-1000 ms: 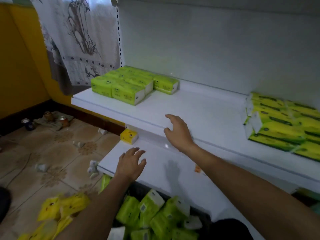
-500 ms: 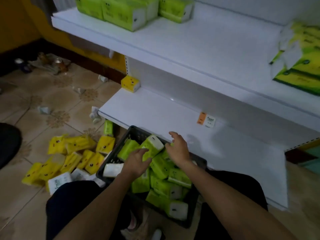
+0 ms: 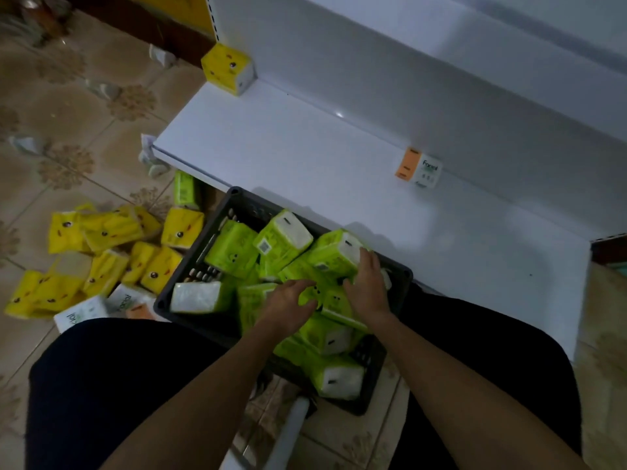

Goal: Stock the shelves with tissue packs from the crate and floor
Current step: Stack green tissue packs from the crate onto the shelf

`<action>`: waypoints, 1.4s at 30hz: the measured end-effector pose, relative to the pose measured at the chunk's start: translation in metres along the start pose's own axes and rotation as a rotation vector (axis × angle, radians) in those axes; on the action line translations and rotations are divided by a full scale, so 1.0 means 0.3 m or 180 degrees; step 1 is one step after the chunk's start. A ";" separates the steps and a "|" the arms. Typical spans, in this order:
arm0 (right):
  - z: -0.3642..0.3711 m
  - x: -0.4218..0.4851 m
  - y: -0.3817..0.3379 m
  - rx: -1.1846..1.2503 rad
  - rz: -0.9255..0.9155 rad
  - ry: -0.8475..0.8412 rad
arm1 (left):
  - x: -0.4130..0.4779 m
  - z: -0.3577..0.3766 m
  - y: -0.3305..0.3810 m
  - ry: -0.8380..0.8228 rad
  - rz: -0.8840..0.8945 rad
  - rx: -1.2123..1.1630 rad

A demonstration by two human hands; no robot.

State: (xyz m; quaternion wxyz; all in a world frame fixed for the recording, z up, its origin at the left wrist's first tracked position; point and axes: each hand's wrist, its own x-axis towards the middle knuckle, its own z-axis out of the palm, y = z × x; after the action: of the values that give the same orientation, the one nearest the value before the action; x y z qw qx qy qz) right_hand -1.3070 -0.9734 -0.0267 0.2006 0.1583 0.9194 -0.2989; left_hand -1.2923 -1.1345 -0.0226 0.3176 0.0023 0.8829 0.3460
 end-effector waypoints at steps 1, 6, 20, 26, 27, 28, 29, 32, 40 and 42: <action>0.005 0.020 0.005 -0.0041 0.0004 -0.0038 | 0.012 0.001 -0.003 -0.0012 -0.0013 -0.0019; 0.009 0.105 -0.005 -0.0828 -0.0089 0.0084 | 0.060 0.001 -0.016 0.0003 -0.0037 -0.0124; -0.030 -0.110 -0.136 0.0366 -0.1116 0.0464 | -0.019 -0.106 -0.017 0.0827 0.0177 -0.0500; -0.141 -0.231 -0.360 0.0357 -0.1946 0.0761 | -0.111 -0.393 0.048 0.1434 0.0865 -0.1408; -0.159 -0.247 -0.391 0.0390 -0.1970 0.0828 | -0.132 -0.442 0.056 0.1476 0.0886 -0.1288; -0.176 -0.264 -0.422 0.0418 -0.1925 0.0880 | -0.156 -0.487 0.068 0.1572 0.0876 -0.1135; -0.194 -0.283 -0.456 0.0497 -0.1808 0.0922 | -0.175 -0.525 0.076 0.1683 0.0875 -0.0994; -0.258 -0.334 -0.564 0.1018 -0.1447 0.0884 | -0.230 -0.616 0.110 0.2023 0.0983 -0.0770; -0.454 -0.376 -0.771 0.1126 -0.2189 0.0873 | -0.358 -0.841 0.271 0.3102 0.1662 -0.0772; -0.528 -0.366 -0.823 0.1253 -0.2374 0.1169 | -0.367 -0.904 0.341 0.3233 0.1770 -0.0901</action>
State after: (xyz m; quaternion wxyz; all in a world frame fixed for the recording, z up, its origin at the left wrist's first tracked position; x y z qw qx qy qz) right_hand -1.3565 -1.0854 0.2617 -0.1208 -0.0980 0.8596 -0.4867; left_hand -1.3791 -1.2465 0.2532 -0.2497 0.0252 0.8359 0.4882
